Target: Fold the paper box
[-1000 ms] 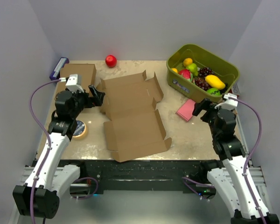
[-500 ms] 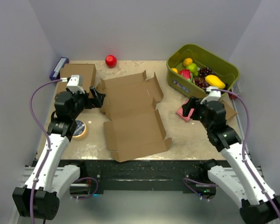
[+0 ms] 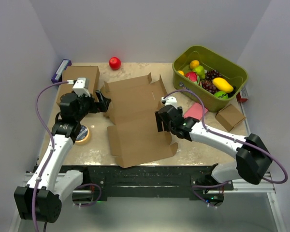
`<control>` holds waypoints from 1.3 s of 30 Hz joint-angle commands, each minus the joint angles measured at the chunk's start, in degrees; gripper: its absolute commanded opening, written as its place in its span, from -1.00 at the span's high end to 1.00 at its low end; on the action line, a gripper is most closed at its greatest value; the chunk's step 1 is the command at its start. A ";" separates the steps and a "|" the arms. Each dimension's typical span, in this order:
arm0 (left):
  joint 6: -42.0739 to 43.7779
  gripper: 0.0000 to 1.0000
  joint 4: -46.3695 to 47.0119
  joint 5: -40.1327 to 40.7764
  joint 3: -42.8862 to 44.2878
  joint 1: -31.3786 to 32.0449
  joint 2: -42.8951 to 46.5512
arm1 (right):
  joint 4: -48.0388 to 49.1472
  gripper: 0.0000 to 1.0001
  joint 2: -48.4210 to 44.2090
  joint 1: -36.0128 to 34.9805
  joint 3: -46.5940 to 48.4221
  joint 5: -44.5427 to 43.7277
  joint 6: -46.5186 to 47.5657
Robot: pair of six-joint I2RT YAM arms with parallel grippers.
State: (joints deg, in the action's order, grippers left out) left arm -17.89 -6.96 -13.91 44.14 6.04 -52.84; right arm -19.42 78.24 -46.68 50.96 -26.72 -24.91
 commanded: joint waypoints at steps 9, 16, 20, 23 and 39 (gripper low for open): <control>1.54 -0.99 -1.12 -0.86 1.56 0.20 -3.76 | 12.12 -0.64 5.60 0.53 -1.04 1.06 0.64; 2.16 -0.99 -1.65 0.55 1.56 0.20 -4.64 | 15.02 -0.57 7.81 5.79 -0.86 6.39 3.99; 2.51 -0.98 -1.83 0.73 1.56 0.28 -5.25 | 18.80 -0.47 9.03 7.65 -1.83 14.23 5.92; 3.12 -0.98 -2.27 1.34 1.83 0.46 -5.96 | 19.16 -0.33 11.05 7.57 -1.39 15.91 6.45; 4.80 -0.95 -4.38 3.89 3.41 1.87 -9.74 | 17.31 1.00 7.82 7.65 -4.19 12.31 6.45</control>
State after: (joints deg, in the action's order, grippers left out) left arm -14.72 -11.94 -11.44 44.69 7.44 -62.54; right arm -2.44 91.50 -38.94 48.71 -12.95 -18.11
